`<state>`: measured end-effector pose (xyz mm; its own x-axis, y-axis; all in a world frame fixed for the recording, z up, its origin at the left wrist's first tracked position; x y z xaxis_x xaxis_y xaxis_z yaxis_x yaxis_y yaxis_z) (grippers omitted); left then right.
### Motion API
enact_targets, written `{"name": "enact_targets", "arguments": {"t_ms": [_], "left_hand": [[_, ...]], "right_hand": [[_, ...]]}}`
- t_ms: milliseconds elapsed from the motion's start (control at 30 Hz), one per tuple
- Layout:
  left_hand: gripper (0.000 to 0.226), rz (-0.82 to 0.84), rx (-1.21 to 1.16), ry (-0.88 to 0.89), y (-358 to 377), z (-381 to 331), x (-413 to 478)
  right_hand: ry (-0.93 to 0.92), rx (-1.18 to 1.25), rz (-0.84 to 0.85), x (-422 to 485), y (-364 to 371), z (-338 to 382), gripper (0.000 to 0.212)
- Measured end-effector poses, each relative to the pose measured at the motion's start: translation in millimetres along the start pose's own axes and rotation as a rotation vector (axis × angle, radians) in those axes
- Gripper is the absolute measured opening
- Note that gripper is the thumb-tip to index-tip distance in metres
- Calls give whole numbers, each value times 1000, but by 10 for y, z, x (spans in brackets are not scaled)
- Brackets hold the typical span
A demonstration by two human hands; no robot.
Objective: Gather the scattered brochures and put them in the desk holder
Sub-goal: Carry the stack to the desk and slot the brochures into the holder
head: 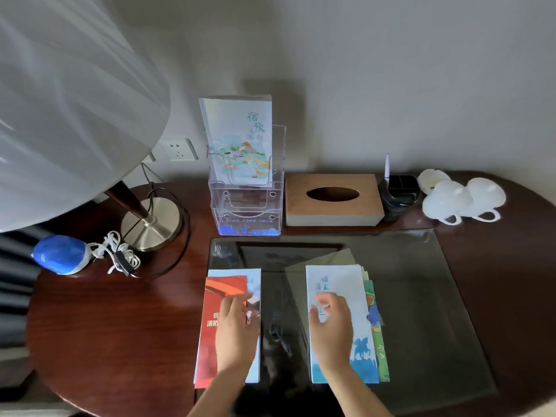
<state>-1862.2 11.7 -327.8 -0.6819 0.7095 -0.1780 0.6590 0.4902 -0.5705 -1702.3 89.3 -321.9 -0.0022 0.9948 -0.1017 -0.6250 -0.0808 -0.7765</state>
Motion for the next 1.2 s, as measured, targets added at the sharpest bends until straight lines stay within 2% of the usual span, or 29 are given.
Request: {"name": "enact_targets", "arguments": {"t_ms": [67,133,200,267,333,433,533,600,700,833,900,1000,1100,1200], "left_hand": [[34,200,-109,-40,316,-189,-134],[38,340,-147,-129,635,-286,-233],[34,453,-144,-237,871,-353,-316],[30,508,-158,-321,989,-395,-377],[32,495,-142,-353,1025,-418,-414],[35,408,-129,-351,1003,-448,-435],[29,308,-237,-363,957,-528,-433],[25,341,-363,-394,960,-607,-419],[22,428,-479,-359,997,-761,-383],[17,575,-523,-269,1259,-1083,-430],[16,597,-459,-232,1433,-1195,-490],[16,482,-258,-180,1515,-1120,-500],[34,335,30,-134,1379,-833,-443],[46,199,99,-185,1211,-594,-413]], "right_hand": [[104,-67,-90,160,-289,-365,24],[251,-158,-91,271,-486,-731,35],[397,-190,30,292,-574,-1006,47],[442,-172,169,246,-569,-1124,45],[381,-195,226,186,-538,-1136,35],[313,-247,185,123,-523,-1086,30],[258,-169,140,80,-548,-1011,23],[260,-38,112,81,-599,-949,19],[369,296,83,165,-760,-969,25],[397,460,50,379,-1160,-1233,31],[409,463,0,499,-1368,-1439,36],[485,416,-58,684,-1608,-1805,43],[551,311,-31,835,-1694,-2101,43],[582,217,17,906,-1610,-2274,44]]}}
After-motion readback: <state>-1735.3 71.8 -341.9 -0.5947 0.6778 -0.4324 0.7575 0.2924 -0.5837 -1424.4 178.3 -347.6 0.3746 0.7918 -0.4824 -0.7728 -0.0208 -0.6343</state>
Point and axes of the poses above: each hand's wrist, its own x-axis towards the middle knuckle, its own y-axis out of the palm, z = x × y, the point moved 2 cm from there along x, towards the middle knuckle, and after that the axes turned 10 degrees about -x, right-handed, at the moved point
